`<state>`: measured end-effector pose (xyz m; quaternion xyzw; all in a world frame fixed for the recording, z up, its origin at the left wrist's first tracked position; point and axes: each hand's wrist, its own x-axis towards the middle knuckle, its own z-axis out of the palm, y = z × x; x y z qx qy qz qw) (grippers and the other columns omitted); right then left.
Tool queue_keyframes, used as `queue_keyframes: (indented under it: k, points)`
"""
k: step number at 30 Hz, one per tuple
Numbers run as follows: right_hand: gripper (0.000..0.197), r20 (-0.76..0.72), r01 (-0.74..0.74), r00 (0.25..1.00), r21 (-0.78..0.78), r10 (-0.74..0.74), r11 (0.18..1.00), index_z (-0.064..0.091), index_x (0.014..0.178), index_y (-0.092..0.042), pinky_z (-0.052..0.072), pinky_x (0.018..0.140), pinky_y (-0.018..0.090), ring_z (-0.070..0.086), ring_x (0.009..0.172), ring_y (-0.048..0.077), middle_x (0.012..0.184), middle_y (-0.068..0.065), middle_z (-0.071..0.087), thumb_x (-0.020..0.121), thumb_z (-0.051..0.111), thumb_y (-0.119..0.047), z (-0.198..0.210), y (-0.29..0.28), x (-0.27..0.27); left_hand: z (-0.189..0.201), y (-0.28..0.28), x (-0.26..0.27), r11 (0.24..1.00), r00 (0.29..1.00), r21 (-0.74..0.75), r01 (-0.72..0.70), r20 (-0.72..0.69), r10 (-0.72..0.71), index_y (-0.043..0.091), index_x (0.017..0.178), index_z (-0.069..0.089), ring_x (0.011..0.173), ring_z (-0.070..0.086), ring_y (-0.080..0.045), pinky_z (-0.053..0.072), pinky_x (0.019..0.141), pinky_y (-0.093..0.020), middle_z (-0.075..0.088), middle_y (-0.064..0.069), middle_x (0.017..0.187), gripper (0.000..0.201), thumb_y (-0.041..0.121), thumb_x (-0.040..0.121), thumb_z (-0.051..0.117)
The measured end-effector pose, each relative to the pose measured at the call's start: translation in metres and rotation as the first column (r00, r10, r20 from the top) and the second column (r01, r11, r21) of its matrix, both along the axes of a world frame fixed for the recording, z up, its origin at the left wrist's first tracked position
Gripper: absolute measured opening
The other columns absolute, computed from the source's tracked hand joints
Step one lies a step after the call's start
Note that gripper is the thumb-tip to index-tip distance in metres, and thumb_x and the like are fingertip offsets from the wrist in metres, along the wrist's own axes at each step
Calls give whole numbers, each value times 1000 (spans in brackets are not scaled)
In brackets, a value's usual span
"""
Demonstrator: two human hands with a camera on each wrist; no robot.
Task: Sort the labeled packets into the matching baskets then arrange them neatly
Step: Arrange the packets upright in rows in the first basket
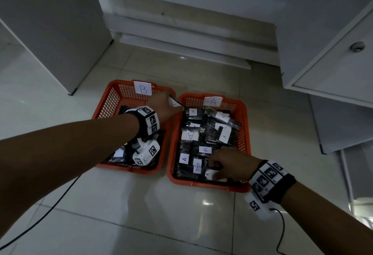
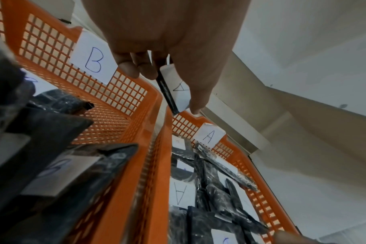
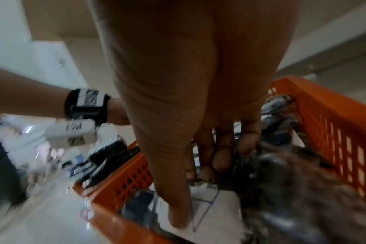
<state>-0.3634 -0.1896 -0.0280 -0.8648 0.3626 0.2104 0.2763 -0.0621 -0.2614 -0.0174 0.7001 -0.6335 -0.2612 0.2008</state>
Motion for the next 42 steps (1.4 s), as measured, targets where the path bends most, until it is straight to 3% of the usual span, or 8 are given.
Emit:
queue_keyframes:
  k: [6,11,15,19,24,28,35,42]
  points:
    - [14,128,147,976,218,-177,965,72,112,-28,49,81,18,64,94,-1,105,-16,70,102,66,-35,14,-16,-4,0,3,2,1000,1000,-31,4,-6,-4,24,109,62,89,67,-13,59,79,-34,69,6,96,45,49,77,82]
    - [14,265,257,915,199,-305,946,68,109,-36,57,84,30,67,94,9,104,-11,70,105,58,-45,29,-44,0,6,5,6,997,999,-71,-32,-26,31,25,109,62,92,64,-12,53,76,-27,67,9,100,42,45,79,83]
    - [16,447,512,722,170,-529,842,68,111,-25,54,67,21,70,87,14,104,-4,70,108,56,-35,30,-64,1,10,8,12,993,998,-100,-57,-30,55,29,110,62,92,62,-9,47,76,-23,64,12,101,39,45,80,81]
    - [10,575,654,571,113,-586,748,69,112,-27,44,81,16,64,103,6,111,-12,69,107,60,-28,14,-84,1,9,8,18,990,993,-82,-111,23,113,27,99,56,90,66,-17,57,80,-34,68,6,98,37,52,80,77]
    - [23,554,631,627,50,-547,774,69,127,-22,48,93,28,64,109,13,120,-10,67,107,58,-22,8,-98,30,11,7,17,987,990,-78,-143,10,144,28,96,56,85,67,-14,59,78,-35,69,6,94,38,55,80,76]
    - [30,526,578,698,-14,-486,816,70,134,-17,43,99,25,61,120,16,138,0,63,107,56,-13,0,-116,59,10,9,16,986,992,-101,-129,-4,129,28,93,54,84,67,-14,60,77,-36,69,6,93,35,52,80,77]
    - [19,440,502,782,-23,-442,864,76,117,-20,46,89,27,66,108,17,118,-1,73,100,67,-18,-16,-134,96,3,9,28,986,990,-105,-133,-65,127,31,96,58,85,68,-10,59,78,-33,70,9,95,37,56,75,75]
    - [31,391,409,853,-90,-345,908,74,129,-19,46,90,25,66,110,16,129,1,73,103,57,-13,-18,-131,92,-2,10,23,985,992,-116,-126,-32,123,24,99,60,86,66,-12,59,78,-34,67,6,97,42,55,77,77]
